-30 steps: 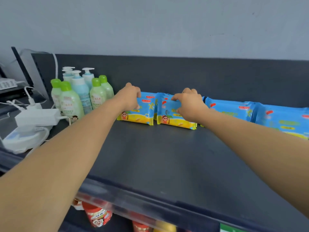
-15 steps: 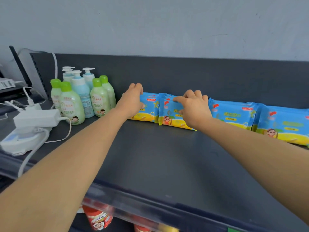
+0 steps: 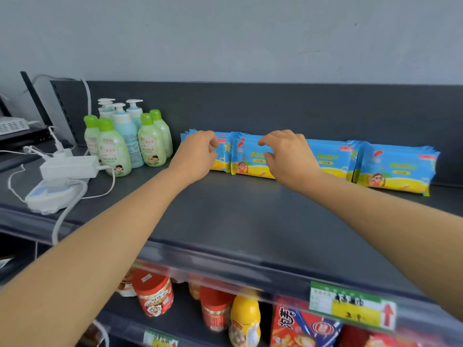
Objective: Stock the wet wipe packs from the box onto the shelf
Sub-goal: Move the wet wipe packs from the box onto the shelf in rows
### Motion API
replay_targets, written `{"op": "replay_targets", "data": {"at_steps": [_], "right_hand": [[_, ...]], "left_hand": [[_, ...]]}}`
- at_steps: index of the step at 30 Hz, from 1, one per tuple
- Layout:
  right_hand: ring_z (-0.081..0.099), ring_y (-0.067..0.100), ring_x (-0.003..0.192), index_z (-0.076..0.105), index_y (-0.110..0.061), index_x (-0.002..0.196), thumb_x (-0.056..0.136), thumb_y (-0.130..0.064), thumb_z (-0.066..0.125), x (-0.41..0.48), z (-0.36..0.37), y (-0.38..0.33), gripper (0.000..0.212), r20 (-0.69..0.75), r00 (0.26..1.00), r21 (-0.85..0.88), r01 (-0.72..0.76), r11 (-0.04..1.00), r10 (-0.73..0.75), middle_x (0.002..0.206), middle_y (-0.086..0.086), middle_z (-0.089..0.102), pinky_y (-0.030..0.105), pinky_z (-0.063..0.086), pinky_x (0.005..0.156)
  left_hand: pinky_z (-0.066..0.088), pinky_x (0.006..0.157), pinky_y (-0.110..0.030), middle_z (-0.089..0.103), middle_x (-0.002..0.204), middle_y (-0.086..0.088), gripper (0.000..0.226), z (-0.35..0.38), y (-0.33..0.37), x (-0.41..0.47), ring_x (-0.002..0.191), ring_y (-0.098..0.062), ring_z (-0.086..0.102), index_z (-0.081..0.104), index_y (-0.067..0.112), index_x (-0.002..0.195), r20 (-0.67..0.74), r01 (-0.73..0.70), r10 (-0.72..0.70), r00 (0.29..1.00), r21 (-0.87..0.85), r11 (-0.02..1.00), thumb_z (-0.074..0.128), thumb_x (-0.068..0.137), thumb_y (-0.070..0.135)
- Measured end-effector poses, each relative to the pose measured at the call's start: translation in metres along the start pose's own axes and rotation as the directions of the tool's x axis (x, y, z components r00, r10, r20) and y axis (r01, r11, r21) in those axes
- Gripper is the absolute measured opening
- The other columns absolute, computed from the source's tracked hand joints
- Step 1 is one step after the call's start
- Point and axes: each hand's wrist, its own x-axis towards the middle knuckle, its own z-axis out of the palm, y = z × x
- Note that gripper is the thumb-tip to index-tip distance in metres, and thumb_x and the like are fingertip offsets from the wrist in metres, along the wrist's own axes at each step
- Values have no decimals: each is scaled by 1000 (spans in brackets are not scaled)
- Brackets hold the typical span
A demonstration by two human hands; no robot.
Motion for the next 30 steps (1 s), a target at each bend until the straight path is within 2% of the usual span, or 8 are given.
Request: {"op": "replay_targets", "data": {"at_steps": [8, 10, 13, 15, 19, 25, 28, 30], "right_hand": [[61, 35, 100, 70, -6, 102, 84, -3, 57, -110, -66, 24, 23, -140, 987, 83, 91, 992, -79, 104, 11, 70, 44, 47, 87], [63, 36, 93, 71, -5, 98, 80, -1, 60, -145, -83, 38, 21, -164, 985, 84, 66, 994, -51, 98, 12, 71, 42, 49, 83], [66, 34, 90, 72, -5, 96, 78, -4, 58, -201, -110, 60, 23, -182, 983, 67, 10, 998, 2, 94, 13, 72, 34, 47, 80], [66, 33, 91, 72, -5, 97, 79, -6, 57, -242, -128, 75, 24, -175, 984, 74, -33, 997, 46, 96, 12, 72, 35, 47, 82], [65, 34, 92, 71, -5, 99, 79, -8, 56, -335, -159, 108, 25, -140, 976, 95, -156, 983, 168, 94, 13, 72, 42, 52, 82], [63, 34, 93, 71, -7, 102, 85, -6, 56, -473, -146, 159, 23, 137, 916, 95, -391, 916, 376, 95, 14, 71, 43, 52, 80], [59, 32, 101, 67, -10, 109, 90, -8, 50, -527, -119, 181, 26, 358, 812, 5, -494, 869, 460, 105, 12, 68, 41, 49, 84], [58, 32, 103, 65, -11, 112, 91, -11, 47, -556, -100, 194, 27, 482, 721, -50, -545, 837, 498, 110, 12, 67, 41, 50, 86]], "left_hand": [[38, 64, -10, 57, 77, 10, 10, -6, 96, -101, 66, 1, 50, 66, 16, 94, 171, -275, 296, 940, -135, 952, 59, 87, 12], [39, 63, -12, 56, 74, 14, 8, 1, 123, -124, 65, 2, 49, 66, 17, 93, 220, -316, 349, 911, -171, 933, 61, 87, 14], [40, 65, -16, 63, 79, 5, 7, 16, 171, -159, 66, -4, 51, 67, 15, 92, 277, -364, 418, 865, -227, 903, 63, 86, 13], [39, 63, -11, 64, 81, 2, 7, 26, 207, -184, 65, -6, 52, 67, 14, 91, 297, -403, 471, 830, -265, 876, 63, 85, 13], [39, 72, -22, 66, 85, 1, 11, 64, 283, -241, 77, -11, 55, 68, 14, 93, 378, -478, 565, 733, -305, 824, 63, 85, 17], [43, 76, -24, 61, 91, 2, 16, 162, 359, -331, 86, -13, 55, 66, 11, 100, 655, -402, 509, 559, -322, 857, 61, 86, 17], [38, 71, -23, 58, 91, 2, 16, 213, 372, -370, 89, -16, 57, 66, 10, 101, 762, -309, 404, 507, -277, 910, 59, 87, 14], [42, 72, -27, 63, 97, -3, 16, 246, 374, -393, 94, -20, 59, 67, 9, 100, 816, -247, 330, 475, -237, 940, 58, 87, 12]]}}
